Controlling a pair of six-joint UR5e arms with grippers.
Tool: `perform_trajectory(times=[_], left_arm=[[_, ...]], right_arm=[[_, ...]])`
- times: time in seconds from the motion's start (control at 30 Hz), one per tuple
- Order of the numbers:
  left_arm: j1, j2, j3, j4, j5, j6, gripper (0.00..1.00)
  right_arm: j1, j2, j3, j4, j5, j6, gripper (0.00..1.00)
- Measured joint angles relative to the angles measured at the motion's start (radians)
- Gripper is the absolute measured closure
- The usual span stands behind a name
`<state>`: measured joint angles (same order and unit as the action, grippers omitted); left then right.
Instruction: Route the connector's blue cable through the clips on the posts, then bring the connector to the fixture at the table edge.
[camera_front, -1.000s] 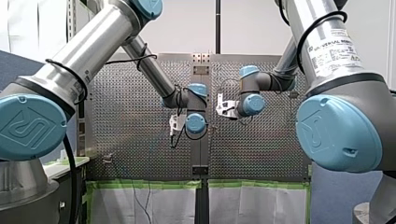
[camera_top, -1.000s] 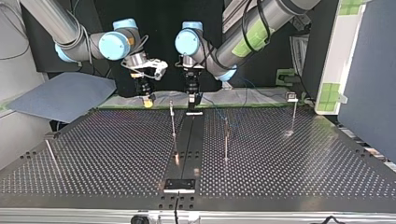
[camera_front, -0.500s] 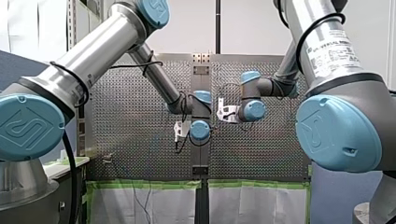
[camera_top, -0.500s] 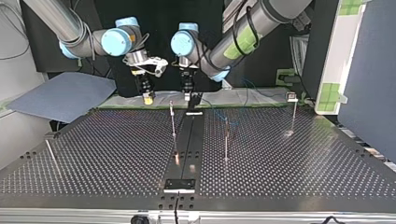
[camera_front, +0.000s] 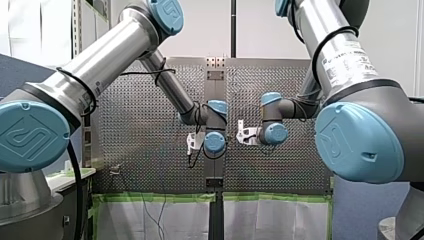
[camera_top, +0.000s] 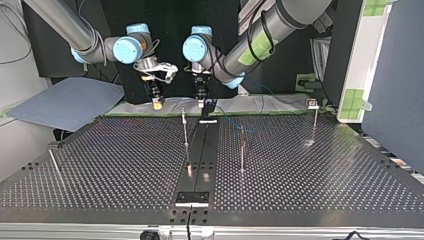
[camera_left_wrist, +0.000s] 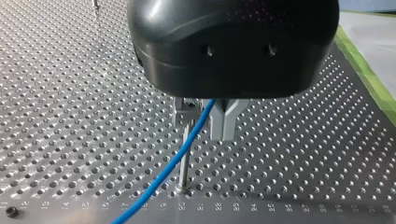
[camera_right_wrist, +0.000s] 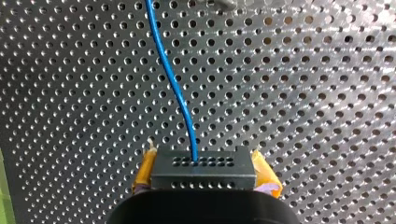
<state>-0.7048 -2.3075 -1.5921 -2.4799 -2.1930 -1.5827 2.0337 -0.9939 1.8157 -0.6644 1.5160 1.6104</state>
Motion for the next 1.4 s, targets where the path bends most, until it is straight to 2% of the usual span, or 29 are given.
perform_trajectory(times=[0.13,0.27,0.5,0.7,1.03,1.2,1.4], left_arm=[[0.001,0.000,0.000,0.000,0.000,0.004,1.00],[0.002,-0.001,0.001,0.002,0.007,0.007,1.00],[0.004,0.000,0.002,0.001,0.011,0.013,1.00],[0.006,-0.009,0.012,-0.004,0.019,0.014,1.00],[0.002,-0.039,0.053,-0.019,0.007,0.013,1.00],[0.006,-0.040,0.062,-0.020,-0.006,0.017,1.00],[0.011,-0.040,0.064,-0.018,-0.008,0.018,1.00]], right_arm=[[-0.020,0.005,0.000,-0.020,-0.017,0.003,1.00],[-0.038,0.007,-0.002,-0.039,-0.046,-0.001,1.00],[-0.060,0.009,-0.003,-0.074,-0.103,0.000,1.00],[-0.076,0.011,-0.003,-0.083,-0.146,-0.003,1.00],[-0.105,0.024,-0.003,-0.088,-0.162,-0.014,1.00],[-0.123,0.026,-0.003,-0.100,-0.184,-0.004,1.00],[-0.134,0.026,-0.005,-0.105,-0.196,0.000,1.00]])
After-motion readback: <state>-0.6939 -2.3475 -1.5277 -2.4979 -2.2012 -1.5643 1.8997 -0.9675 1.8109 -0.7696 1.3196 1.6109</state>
